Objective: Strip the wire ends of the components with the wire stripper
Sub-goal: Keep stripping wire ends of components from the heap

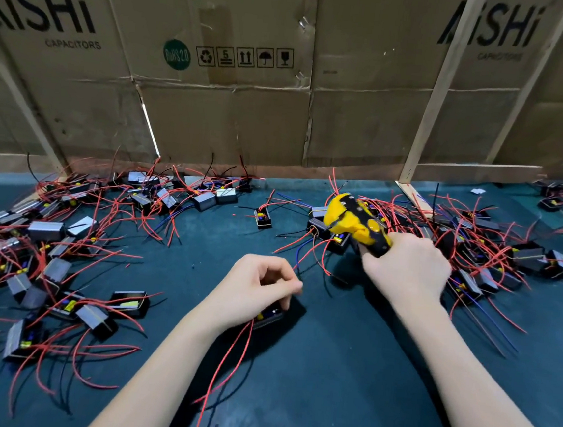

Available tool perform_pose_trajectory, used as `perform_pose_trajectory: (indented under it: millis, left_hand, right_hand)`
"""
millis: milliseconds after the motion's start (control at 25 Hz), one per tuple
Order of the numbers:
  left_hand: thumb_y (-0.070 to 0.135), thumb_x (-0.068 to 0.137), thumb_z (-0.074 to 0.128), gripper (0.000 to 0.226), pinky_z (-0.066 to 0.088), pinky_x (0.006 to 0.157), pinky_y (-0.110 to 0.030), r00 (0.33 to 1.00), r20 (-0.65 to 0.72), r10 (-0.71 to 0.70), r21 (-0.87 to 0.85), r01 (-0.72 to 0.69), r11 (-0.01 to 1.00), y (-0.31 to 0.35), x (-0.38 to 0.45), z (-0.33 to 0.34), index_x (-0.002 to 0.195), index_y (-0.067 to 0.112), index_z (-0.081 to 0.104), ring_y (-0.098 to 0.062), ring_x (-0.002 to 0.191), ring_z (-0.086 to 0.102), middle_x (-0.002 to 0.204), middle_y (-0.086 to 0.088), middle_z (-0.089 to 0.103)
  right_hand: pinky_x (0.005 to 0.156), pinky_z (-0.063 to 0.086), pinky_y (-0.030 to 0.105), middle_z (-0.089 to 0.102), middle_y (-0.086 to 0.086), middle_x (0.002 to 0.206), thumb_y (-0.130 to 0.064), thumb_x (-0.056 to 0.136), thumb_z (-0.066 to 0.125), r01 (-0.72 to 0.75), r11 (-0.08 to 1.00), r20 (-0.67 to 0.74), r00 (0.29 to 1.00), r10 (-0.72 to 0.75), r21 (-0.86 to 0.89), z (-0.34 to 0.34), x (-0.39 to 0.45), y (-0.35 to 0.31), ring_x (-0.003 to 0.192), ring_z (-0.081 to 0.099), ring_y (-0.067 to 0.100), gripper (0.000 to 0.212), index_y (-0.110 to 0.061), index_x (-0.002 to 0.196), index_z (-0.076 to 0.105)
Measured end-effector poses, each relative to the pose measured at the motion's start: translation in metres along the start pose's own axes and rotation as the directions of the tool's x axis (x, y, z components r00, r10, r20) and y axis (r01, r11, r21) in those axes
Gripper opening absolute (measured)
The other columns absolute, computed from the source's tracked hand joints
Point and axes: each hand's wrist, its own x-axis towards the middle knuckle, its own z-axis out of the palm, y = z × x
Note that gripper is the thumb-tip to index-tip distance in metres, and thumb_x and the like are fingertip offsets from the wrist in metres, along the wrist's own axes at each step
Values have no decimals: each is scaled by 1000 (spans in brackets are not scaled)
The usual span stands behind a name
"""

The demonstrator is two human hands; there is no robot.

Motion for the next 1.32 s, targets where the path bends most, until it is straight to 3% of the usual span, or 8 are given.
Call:
perform_pose_trajectory:
  millis: [200,440,640,760,840,920,1120,1320]
  left_hand:
    - [15,89,68,13,50,64,-27,947,-321,1,123,40,992,-6,5,8,79,23,71,-8,61,57,68,16,65]
    - [-10,93,54,69,51,94,-29,950,-291,112,-173,-168,971,-9,13,11,147,26,31,-10,108,64,136,1,51]
    - [-8,84,59,55,49,77,-34,595,-798,91,71,-57,996,-25,19,-15,131,13,42,-15,92,56,125,-7,51]
    - [-9,87,59,55,53,83,-24,646,-762,-45,-169,-131,977,-31,26,-30,133,16,42,-18,100,63,129,-5,47]
    - [-11,88,56,41,50,97,-29,795,-596,-116,-335,-115,935,-35,32,-33,120,16,58,-17,114,63,121,0,59]
    - [-10,90,53,34,46,102,-32,888,-427,-171,-493,-70,867,-37,36,-31,110,14,65,-18,129,52,117,0,65]
    - [-5,94,48,48,48,89,-27,888,-376,-265,-680,-70,730,-40,45,-33,141,4,45,-18,133,45,145,-8,48]
    - [-6,89,56,43,47,86,-18,837,-523,-159,-496,-147,856,-34,35,-36,130,6,59,-11,119,59,134,-8,61]
  right_hand:
    - [72,39,40,64,10,85,-46,77,71,-2,987,-76,997,15,163,0,-2,8,83,60,37,36,-13,79,55]
    - [70,47,39,61,5,74,-49,79,70,-93,931,-23,994,109,353,-10,-1,6,75,57,34,38,-15,72,54]
    - [68,42,22,59,-5,60,-44,77,79,-160,503,184,983,1,849,-32,2,5,59,52,7,38,-13,66,60]
    - [78,49,41,64,21,80,-58,82,67,-547,70,477,651,-591,834,-41,2,4,80,64,33,51,-9,73,55]
    - [86,51,45,64,28,90,-62,87,57,-682,207,554,338,-761,701,-38,-3,1,91,64,41,55,-9,75,55]
    - [92,51,44,67,28,100,-66,82,61,-695,346,662,246,-708,630,-28,-10,-3,100,65,40,57,-10,73,58]
    - [100,45,39,70,22,109,-62,72,62,-726,283,775,540,-329,627,-17,-7,-12,108,67,23,49,-15,59,64]
    - [81,57,41,73,20,92,-45,89,60,-634,167,644,765,-4,755,-11,4,-1,87,71,33,46,-6,65,64]
